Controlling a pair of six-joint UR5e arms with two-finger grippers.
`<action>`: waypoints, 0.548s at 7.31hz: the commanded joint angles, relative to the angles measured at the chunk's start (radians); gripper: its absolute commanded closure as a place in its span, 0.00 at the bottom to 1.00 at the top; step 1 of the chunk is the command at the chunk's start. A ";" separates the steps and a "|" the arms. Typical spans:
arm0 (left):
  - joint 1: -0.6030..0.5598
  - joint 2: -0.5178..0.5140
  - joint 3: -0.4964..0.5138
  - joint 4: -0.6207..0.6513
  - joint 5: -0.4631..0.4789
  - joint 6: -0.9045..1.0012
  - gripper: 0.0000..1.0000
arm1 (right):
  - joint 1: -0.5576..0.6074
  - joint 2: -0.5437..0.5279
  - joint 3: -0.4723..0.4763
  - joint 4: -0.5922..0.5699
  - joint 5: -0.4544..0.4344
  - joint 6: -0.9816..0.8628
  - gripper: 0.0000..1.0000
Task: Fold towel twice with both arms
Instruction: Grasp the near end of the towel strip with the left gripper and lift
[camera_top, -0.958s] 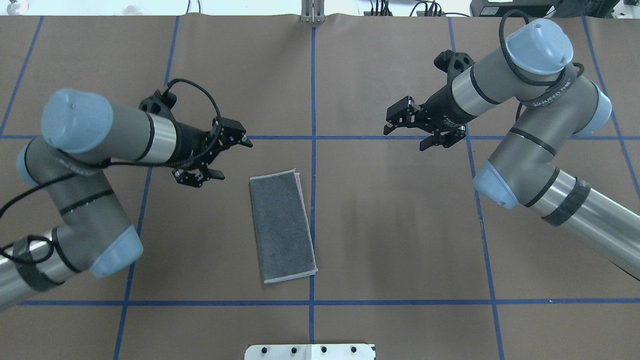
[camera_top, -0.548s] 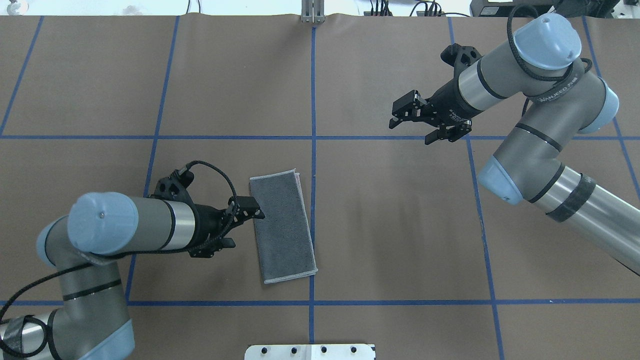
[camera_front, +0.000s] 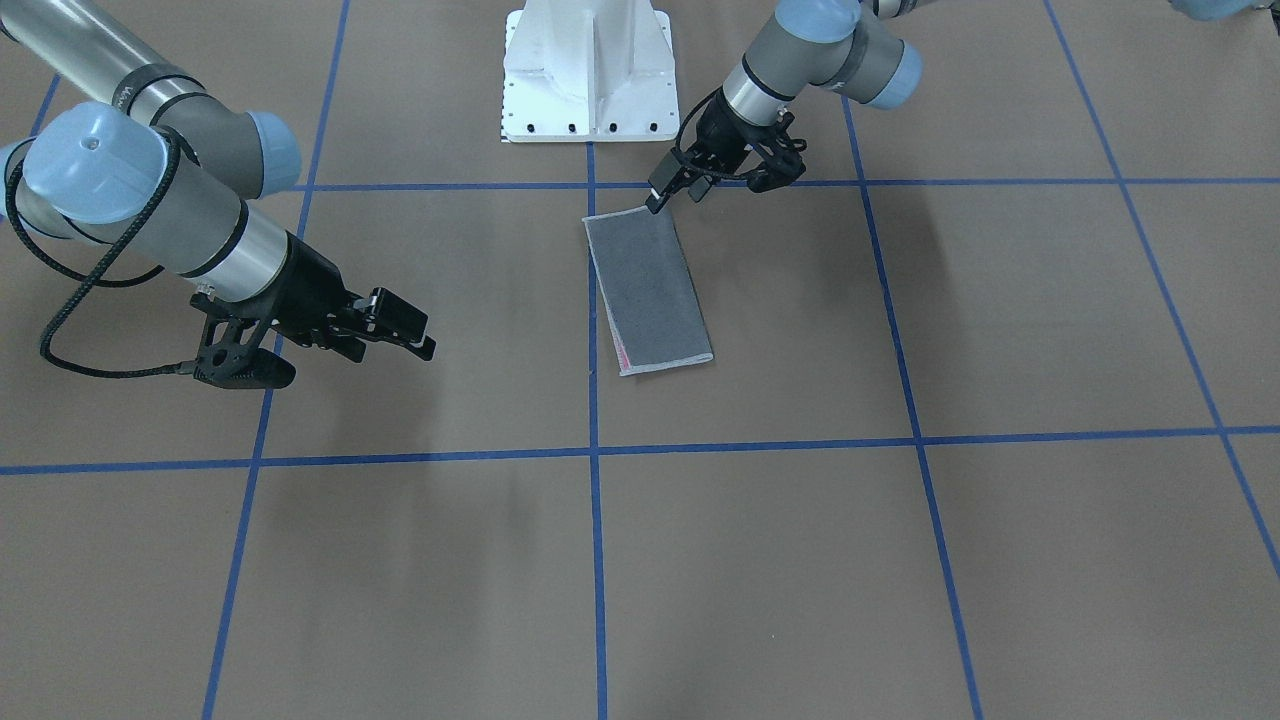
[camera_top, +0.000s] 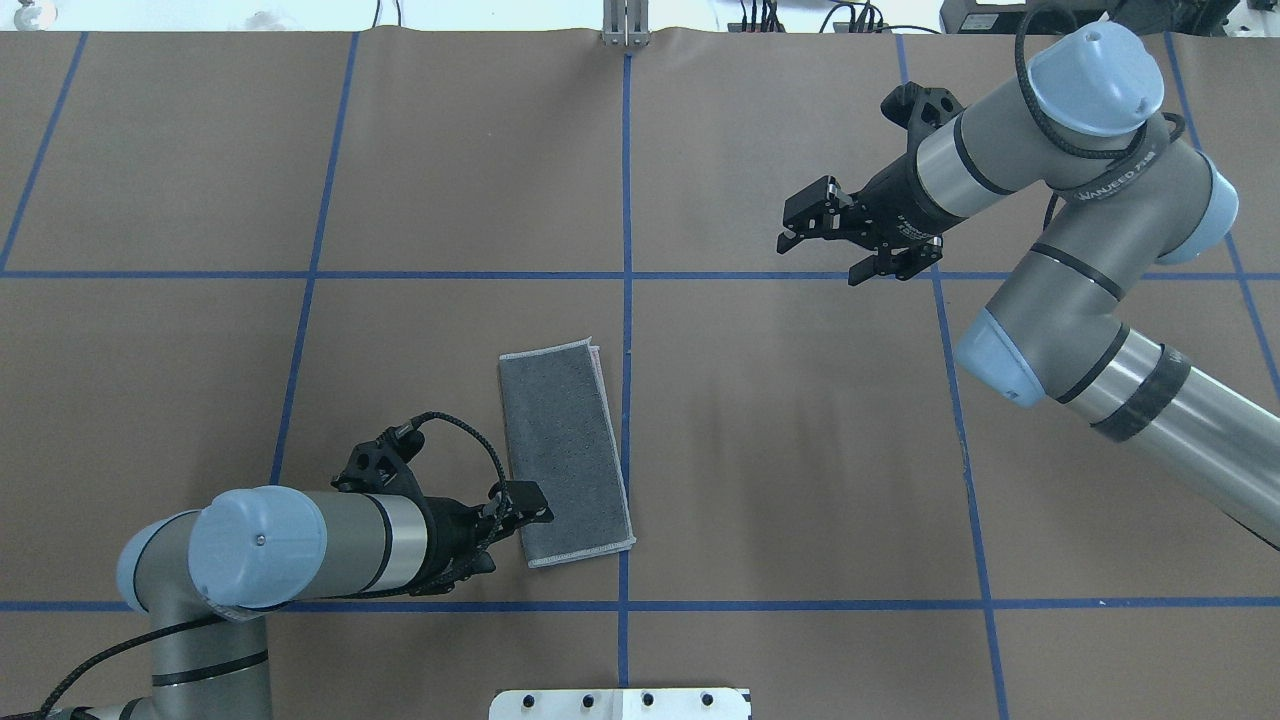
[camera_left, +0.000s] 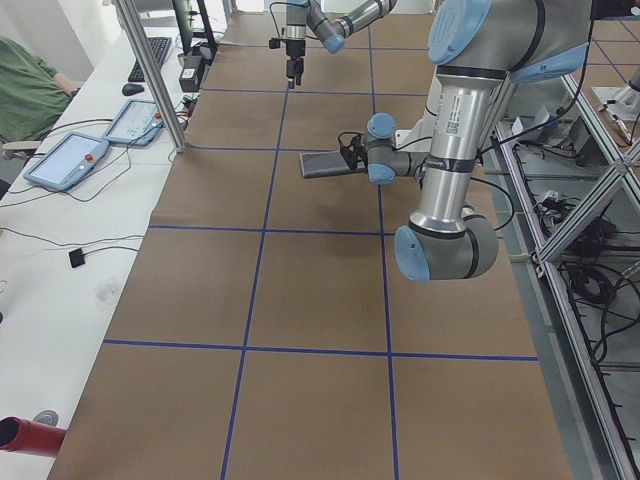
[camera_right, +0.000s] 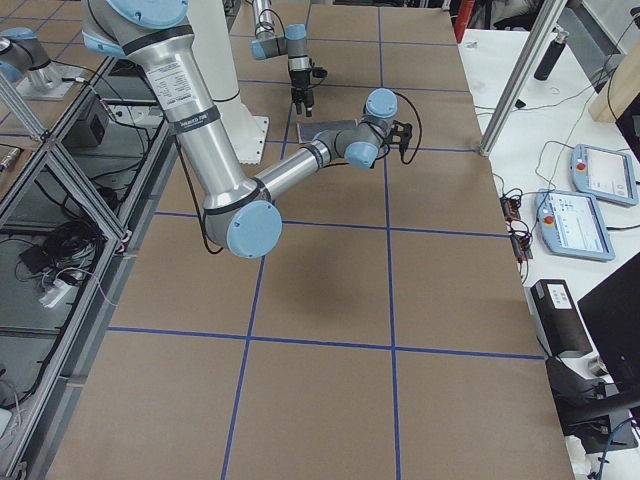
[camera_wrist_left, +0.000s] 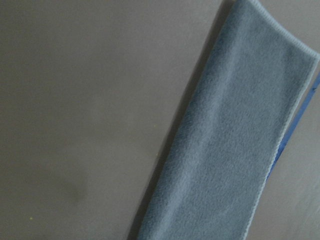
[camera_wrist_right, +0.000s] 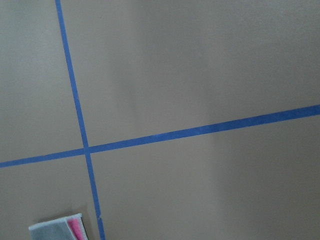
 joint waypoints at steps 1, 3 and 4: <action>0.023 -0.020 0.021 0.000 0.002 -0.003 0.21 | 0.000 0.001 -0.001 0.002 0.000 0.000 0.01; 0.026 -0.028 0.031 0.000 0.002 -0.001 0.31 | 0.001 0.000 -0.003 0.002 0.000 0.000 0.01; 0.026 -0.032 0.047 0.000 0.002 -0.001 0.32 | 0.000 0.000 -0.009 0.005 0.000 0.000 0.01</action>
